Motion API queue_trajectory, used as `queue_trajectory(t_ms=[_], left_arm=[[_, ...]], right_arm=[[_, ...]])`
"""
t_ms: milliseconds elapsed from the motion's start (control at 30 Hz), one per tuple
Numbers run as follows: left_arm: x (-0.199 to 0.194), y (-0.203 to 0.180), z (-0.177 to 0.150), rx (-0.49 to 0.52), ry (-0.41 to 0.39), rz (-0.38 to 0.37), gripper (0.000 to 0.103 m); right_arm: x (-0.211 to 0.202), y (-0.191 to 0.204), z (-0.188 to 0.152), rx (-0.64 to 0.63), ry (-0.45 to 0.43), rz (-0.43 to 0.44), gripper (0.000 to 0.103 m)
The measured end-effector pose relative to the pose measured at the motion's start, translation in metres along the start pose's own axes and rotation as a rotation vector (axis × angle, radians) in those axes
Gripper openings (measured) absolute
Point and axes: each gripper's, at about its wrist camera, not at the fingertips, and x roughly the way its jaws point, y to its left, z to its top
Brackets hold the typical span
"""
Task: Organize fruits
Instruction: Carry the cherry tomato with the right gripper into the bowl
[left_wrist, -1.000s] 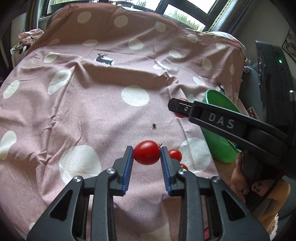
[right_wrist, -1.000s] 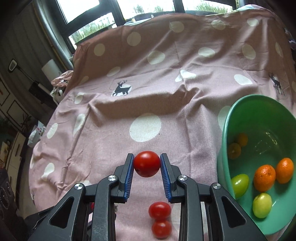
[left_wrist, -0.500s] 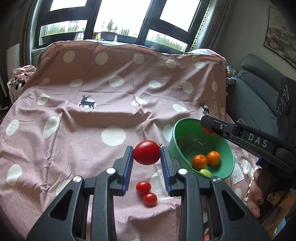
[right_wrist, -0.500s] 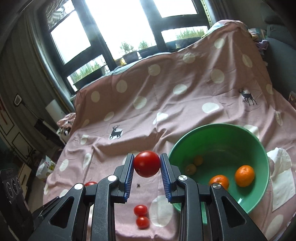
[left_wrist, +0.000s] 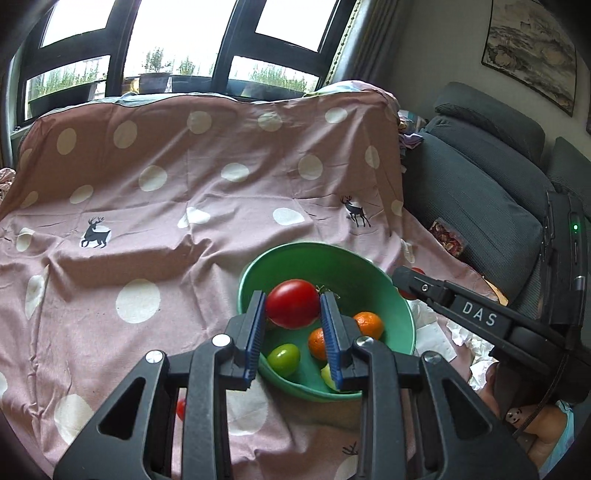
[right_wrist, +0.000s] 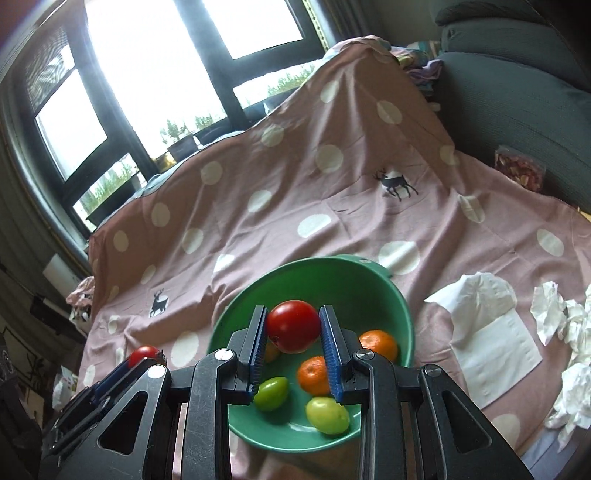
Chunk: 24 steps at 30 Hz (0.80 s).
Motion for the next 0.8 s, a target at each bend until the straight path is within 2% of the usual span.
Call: queue_trajectory(t_ms=[267,500,800], left_arm=[[0.036,-0.013,-0.003,0.002,0.081,-0.035,0.029],[0.059,-0.014,-0.011,0.002,0.147,-0.041,0.029],[0.071,-0.013,-0.016,-0.004,0.187,-0.044,0.029]], right_arm=[[0.011,-0.025,-0.001,0.051,0.042,-0.057,0.03],[0.022,-0.027,-0.003,0.043,0.089,-0.063,0.03],[0.032,-0.026,-0.006,0.028,0.126,-0.081,0.03]])
